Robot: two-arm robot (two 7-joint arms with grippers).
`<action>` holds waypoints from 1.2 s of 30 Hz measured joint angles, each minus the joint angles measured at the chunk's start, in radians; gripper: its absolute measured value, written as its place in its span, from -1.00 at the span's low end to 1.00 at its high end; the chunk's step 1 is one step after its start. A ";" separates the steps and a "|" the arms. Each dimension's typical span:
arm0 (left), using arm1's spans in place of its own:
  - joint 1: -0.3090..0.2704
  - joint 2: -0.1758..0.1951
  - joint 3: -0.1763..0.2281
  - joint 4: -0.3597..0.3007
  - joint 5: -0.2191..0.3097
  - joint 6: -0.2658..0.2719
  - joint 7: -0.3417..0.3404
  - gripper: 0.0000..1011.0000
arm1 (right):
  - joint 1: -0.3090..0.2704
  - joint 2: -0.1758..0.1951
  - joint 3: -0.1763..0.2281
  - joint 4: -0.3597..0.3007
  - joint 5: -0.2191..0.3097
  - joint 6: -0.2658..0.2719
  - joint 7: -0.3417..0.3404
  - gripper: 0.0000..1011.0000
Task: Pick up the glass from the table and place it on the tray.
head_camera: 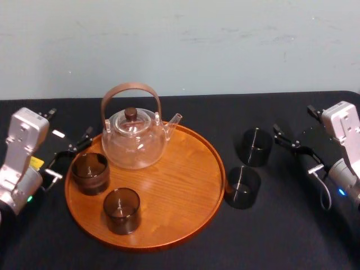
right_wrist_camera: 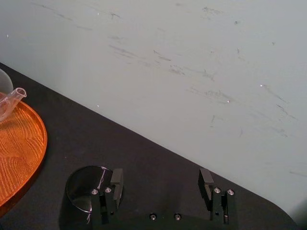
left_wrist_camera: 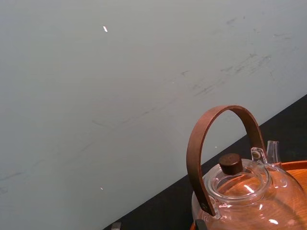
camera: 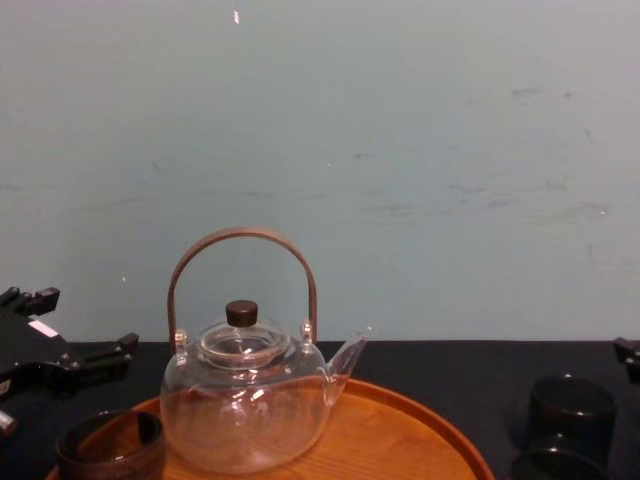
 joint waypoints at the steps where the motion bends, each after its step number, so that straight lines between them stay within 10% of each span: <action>1: 0.000 0.000 0.000 0.000 0.000 0.000 0.000 0.98 | 0.000 0.000 0.000 0.000 0.000 0.000 0.000 0.98; 36: 0.000 0.000 0.000 0.000 0.000 0.000 0.000 0.98 | -0.093 0.047 0.064 -0.094 0.044 0.042 0.085 0.98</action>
